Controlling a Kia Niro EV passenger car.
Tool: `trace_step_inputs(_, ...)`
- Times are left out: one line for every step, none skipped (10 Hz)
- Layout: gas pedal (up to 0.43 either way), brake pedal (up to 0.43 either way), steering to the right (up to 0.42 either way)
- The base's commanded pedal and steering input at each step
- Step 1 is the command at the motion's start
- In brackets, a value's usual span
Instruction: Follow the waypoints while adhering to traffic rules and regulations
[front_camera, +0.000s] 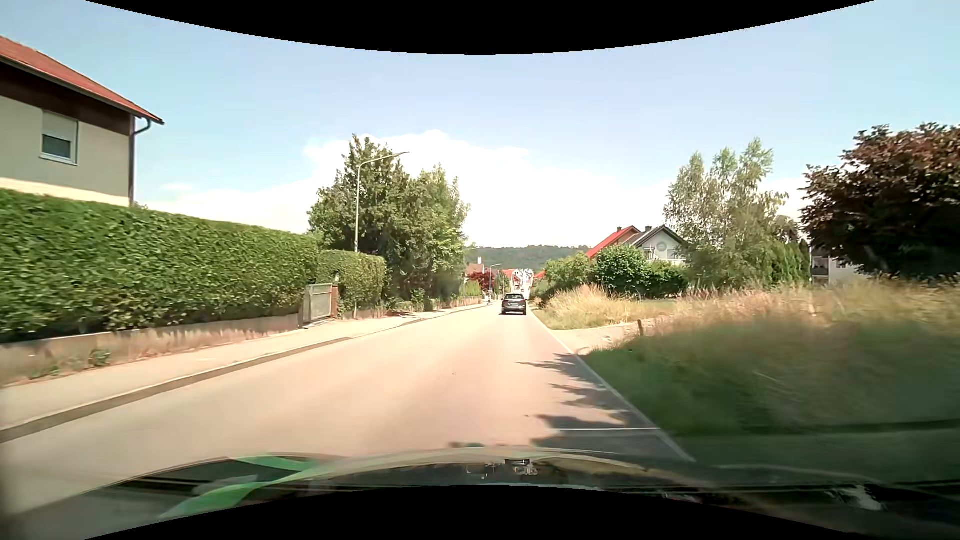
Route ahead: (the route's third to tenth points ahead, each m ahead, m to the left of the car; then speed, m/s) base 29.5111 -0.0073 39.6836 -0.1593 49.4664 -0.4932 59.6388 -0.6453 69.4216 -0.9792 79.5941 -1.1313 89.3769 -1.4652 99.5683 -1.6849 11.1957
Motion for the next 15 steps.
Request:
trace_step_inputs(0.067,0.000,-0.002)
trace_step_inputs(0.067,0.000,-0.002)
trace_step_inputs(0.079,0.000,-0.002)
trace_step_inputs(0.087,0.000,-0.002)
trace_step_inputs(0.098,0.000,-0.002)
trace_step_inputs(0.110,0.000,-0.001)
trace_step_inputs(0.118,0.000,-0.002)
trace_step_inputs(0.118,0.000,-0.002)
trace_step_inputs(0.130,0.000,-0.002)
trace_step_inputs(0.130,0.000,-0.001)
trace_step_inputs(0.130,0.000,-0.001)
trace_step_inputs(0.130,0.000,-0.001)
trace_step_inputs(0.130,0.000,-0.001)
trace_step_inputs(0.130,0.000,0.000)
trace_step_inputs(0.138,0.000,0.000)
